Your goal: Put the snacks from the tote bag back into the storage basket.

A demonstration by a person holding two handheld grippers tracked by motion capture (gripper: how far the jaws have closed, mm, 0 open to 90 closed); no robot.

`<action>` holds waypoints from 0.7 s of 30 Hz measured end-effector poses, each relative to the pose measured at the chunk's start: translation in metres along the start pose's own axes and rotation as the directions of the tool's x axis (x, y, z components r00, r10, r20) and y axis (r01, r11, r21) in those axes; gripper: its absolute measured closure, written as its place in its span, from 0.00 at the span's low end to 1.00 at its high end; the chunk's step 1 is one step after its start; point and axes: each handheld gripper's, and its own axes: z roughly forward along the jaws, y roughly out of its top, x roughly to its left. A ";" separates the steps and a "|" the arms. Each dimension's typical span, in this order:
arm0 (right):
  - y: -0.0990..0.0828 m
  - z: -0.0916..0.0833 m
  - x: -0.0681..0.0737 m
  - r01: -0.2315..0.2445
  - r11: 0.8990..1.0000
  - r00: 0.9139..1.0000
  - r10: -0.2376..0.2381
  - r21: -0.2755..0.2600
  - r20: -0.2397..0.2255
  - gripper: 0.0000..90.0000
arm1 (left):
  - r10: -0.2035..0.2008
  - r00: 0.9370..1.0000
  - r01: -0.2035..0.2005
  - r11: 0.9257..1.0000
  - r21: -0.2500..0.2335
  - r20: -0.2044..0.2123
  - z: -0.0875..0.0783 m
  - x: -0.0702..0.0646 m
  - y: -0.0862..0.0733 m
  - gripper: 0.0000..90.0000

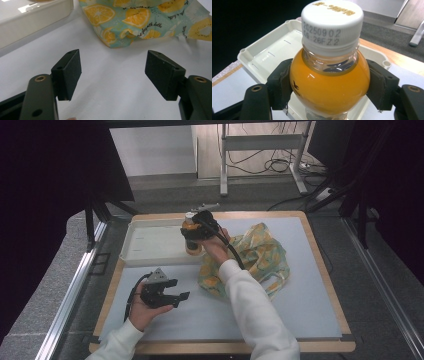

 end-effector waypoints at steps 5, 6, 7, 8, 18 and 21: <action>-0.004 0.008 -0.002 0.006 1.000 1.000 -0.006 0.029 0.010 0.33 | -0.003 1.000 0.003 1.000 0.002 0.000 0.001 0.000 0.000 0.33; -0.004 0.010 -0.002 0.009 0.999 1.000 -0.009 0.035 0.012 0.33 | -0.002 1.000 0.002 1.000 0.003 -0.001 0.001 0.000 0.000 0.33; -0.005 0.011 -0.002 0.011 0.999 1.000 -0.011 0.041 0.014 0.33 | 0.000 1.000 0.000 1.000 0.003 -0.001 0.001 0.000 0.000 0.33; -0.006 0.012 -0.002 0.012 0.999 1.000 -0.013 0.047 0.015 0.33 | 0.001 1.000 -0.001 1.000 0.004 -0.002 0.001 0.000 0.000 0.33; -0.011 0.017 -0.001 0.024 0.996 0.999 -0.026 0.084 0.027 0.32 | 0.012 1.000 -0.012 1.000 0.003 -0.013 0.000 -0.001 0.001 0.33; -0.010 0.014 0.001 0.016 0.998 0.999 -0.018 0.062 0.028 0.24 | 0.014 1.000 -0.014 1.000 0.004 -0.017 -0.001 -0.002 0.001 0.33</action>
